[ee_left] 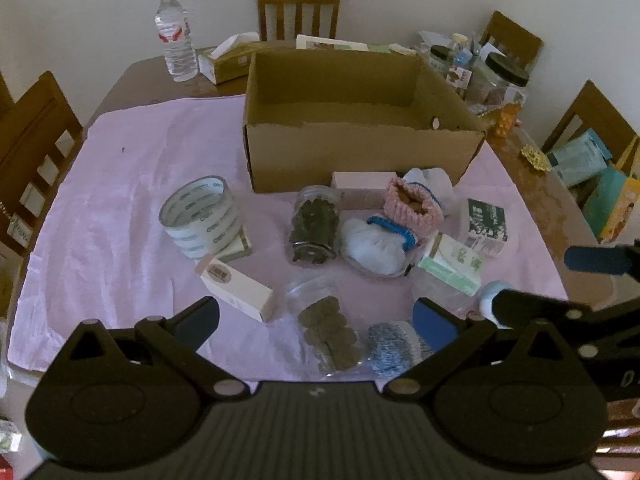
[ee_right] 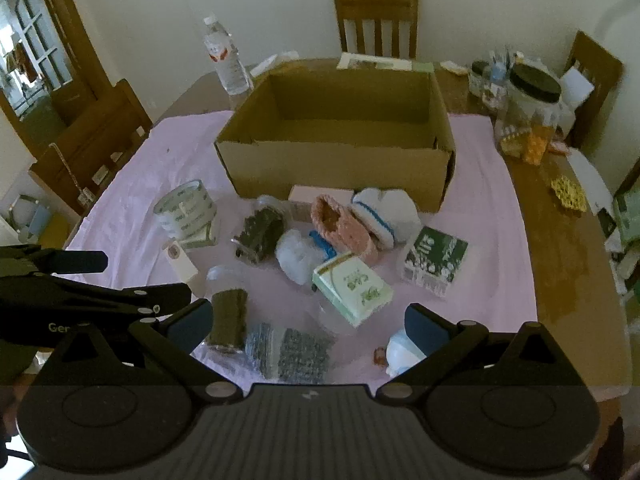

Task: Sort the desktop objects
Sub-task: 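Reach the left tool to the white barcode box and close on it, then grasp the grey knit sock with the right tool while the left holds the white box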

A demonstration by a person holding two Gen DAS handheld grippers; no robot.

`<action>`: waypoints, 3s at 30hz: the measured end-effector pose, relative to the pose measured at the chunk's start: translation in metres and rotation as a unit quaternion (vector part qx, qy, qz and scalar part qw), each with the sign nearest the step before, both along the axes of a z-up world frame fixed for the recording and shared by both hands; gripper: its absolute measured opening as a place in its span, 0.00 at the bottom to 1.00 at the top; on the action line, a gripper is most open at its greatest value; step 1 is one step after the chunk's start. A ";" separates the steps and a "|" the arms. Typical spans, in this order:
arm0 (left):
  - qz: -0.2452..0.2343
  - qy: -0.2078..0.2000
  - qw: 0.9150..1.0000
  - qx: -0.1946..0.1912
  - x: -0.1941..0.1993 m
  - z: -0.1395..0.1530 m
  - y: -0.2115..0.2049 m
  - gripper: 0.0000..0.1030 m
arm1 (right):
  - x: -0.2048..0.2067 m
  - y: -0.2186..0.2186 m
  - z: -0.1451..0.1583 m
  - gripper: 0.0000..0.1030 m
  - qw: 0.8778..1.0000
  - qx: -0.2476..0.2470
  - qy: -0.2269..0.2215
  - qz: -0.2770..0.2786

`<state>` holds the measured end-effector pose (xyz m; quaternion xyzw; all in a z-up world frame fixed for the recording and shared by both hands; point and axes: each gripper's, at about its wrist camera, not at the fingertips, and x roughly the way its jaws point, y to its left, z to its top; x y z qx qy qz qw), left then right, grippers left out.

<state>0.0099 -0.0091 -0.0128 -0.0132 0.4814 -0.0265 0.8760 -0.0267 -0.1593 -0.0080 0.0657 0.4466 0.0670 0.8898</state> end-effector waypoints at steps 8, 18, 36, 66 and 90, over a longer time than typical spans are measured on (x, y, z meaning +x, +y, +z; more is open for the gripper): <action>-0.037 -0.001 0.999 0.003 0.006 -0.009 0.023 0.99 | 0.004 0.013 -0.007 1.00 1.000 0.016 -0.008 -0.020; -0.087 -0.039 0.995 0.018 0.005 -0.019 0.058 0.99 | 0.001 0.029 -0.018 1.00 0.998 -0.005 -0.016 -0.054; -0.205 -0.036 0.978 0.022 0.023 -0.067 0.089 0.99 | -0.008 0.069 -0.051 1.00 0.996 -0.031 0.023 -0.076; -0.224 -0.045 0.974 0.001 0.053 -0.109 0.089 0.77 | -0.011 0.069 -0.088 1.00 0.988 -0.032 0.075 -0.133; -0.187 -0.030 0.982 0.010 0.055 -0.112 0.082 0.77 | 0.024 0.077 -0.151 1.00 0.991 -0.089 0.098 -0.031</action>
